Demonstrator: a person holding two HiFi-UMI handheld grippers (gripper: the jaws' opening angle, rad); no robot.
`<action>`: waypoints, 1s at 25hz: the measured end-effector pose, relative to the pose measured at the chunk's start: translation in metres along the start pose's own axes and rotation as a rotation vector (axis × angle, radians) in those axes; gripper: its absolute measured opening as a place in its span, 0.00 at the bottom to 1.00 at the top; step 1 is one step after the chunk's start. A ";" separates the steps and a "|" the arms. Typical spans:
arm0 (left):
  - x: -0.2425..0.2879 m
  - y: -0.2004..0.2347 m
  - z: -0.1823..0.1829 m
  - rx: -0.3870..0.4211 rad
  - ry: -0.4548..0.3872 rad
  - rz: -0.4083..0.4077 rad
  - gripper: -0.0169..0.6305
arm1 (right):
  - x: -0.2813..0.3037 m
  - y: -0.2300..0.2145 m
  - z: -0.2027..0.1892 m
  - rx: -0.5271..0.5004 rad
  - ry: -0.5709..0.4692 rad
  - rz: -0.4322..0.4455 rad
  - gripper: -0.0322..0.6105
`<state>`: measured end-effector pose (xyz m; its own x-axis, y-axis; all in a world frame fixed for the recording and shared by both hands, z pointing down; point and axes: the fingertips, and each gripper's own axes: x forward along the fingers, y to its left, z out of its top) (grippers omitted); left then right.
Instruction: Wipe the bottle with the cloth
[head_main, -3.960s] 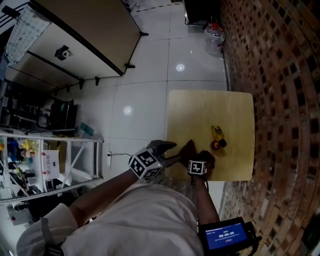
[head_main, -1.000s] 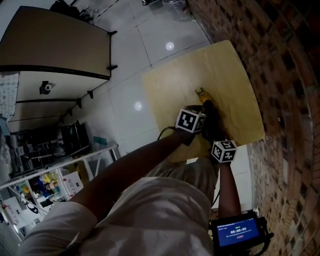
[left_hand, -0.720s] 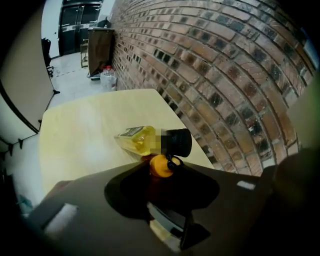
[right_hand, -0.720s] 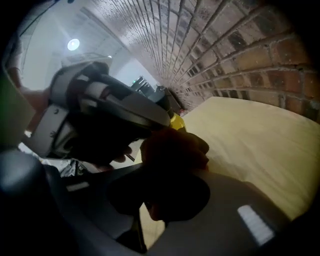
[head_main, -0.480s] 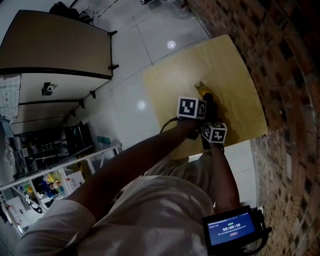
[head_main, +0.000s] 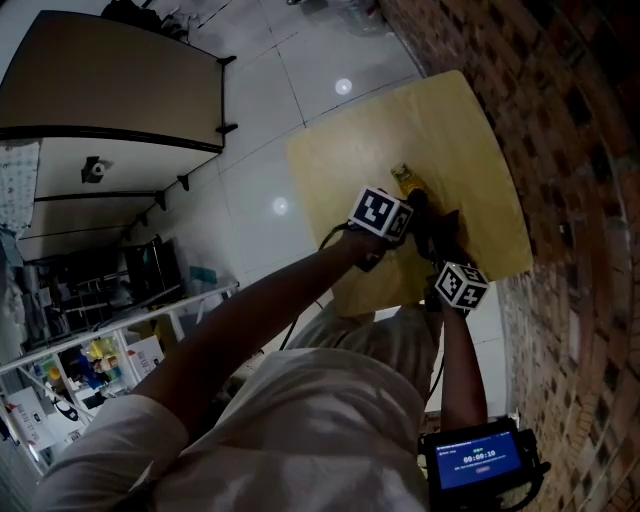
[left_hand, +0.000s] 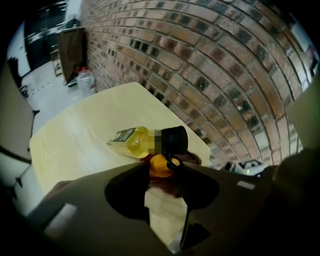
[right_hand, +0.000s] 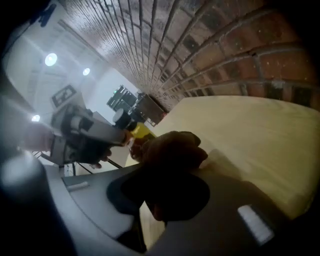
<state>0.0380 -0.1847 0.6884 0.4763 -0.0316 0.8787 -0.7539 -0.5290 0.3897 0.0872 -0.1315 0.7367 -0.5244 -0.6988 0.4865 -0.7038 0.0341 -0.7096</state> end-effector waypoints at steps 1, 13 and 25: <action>-0.002 0.000 -0.001 0.077 0.014 -0.022 0.28 | -0.006 0.000 0.010 -0.016 -0.008 0.031 0.16; -0.003 -0.014 -0.022 0.482 0.173 -0.129 0.28 | 0.043 0.025 0.055 -0.082 0.099 0.199 0.16; -0.013 -0.021 -0.028 0.650 0.245 -0.171 0.29 | 0.054 -0.023 0.025 -0.227 0.295 -0.022 0.16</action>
<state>0.0353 -0.1496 0.6762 0.3907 0.2481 0.8864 -0.2195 -0.9101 0.3515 0.0871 -0.1880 0.7670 -0.6002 -0.4665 0.6497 -0.7875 0.2024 -0.5822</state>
